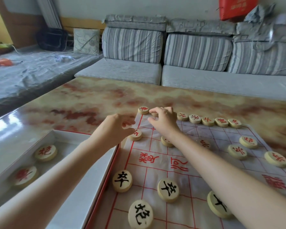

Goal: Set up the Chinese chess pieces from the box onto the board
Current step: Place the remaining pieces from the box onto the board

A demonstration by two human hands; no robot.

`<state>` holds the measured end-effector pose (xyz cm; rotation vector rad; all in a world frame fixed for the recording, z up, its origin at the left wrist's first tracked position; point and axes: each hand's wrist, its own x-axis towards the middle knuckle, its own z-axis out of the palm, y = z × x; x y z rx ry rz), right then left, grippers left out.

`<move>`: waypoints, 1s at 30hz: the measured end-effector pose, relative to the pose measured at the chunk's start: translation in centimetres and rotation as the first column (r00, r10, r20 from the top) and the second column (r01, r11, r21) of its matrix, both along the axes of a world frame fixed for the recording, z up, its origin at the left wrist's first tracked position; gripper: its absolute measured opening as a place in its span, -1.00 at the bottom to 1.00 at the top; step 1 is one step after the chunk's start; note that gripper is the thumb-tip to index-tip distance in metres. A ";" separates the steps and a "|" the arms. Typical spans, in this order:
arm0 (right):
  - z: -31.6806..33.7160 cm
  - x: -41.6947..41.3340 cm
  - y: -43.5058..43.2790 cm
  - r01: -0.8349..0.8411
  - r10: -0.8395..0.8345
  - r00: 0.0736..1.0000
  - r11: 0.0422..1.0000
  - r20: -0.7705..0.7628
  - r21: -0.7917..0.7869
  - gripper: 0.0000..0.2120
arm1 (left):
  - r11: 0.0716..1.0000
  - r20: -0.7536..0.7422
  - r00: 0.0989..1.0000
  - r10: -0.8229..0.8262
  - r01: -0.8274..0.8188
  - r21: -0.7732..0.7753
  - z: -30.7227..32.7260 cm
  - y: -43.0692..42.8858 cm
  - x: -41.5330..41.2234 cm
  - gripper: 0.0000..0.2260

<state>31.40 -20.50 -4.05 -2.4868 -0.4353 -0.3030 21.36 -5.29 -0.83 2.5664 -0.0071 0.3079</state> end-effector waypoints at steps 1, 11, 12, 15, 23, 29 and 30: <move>0.5 -1.3 0.2 -0.043 0.044 0.999 0.998 -0.022 0.040 -0.71 | 1.000 0.001 1.000 0.012 -0.012 -0.003 0.2 0.5 -0.6 -0.74; 3.3 -12.1 8.0 -0.495 0.509 0.830 0.861 -0.227 0.119 -0.65 | 0.954 0.020 0.962 0.274 -0.274 0.121 -0.8 8.9 -11.1 -0.73; 3.1 -12.8 9.3 -0.521 0.531 0.806 0.846 -0.260 0.112 -0.62 | 0.944 0.011 0.954 0.298 -0.297 0.144 -1.0 9.7 -12.3 -0.76; 2.1 -14.3 13.2 -0.572 0.563 0.750 0.816 -0.346 0.088 -0.51 | 0.915 -0.005 0.940 0.342 -0.332 0.229 -1.9 12.0 -15.0 -0.73; -0.7 -15.7 20.0 -0.520 0.481 0.835 0.849 -0.267 -0.095 -0.54 | 0.837 0.016 0.946 0.323 -0.294 0.462 -3.8 14.1 -15.4 -0.77; -0.2 -16.5 18.4 -0.518 0.499 0.843 0.854 -0.200 -0.051 -0.75 | 0.870 -0.002 0.948 0.320 -0.293 0.397 -3.9 14.6 -15.4 -0.59; 0.1 -16.7 17.7 -0.509 0.492 0.846 0.860 -0.204 -0.040 -0.75 | 0.887 -0.006 0.945 0.326 -0.304 0.348 -3.8 14.4 -15.6 -0.62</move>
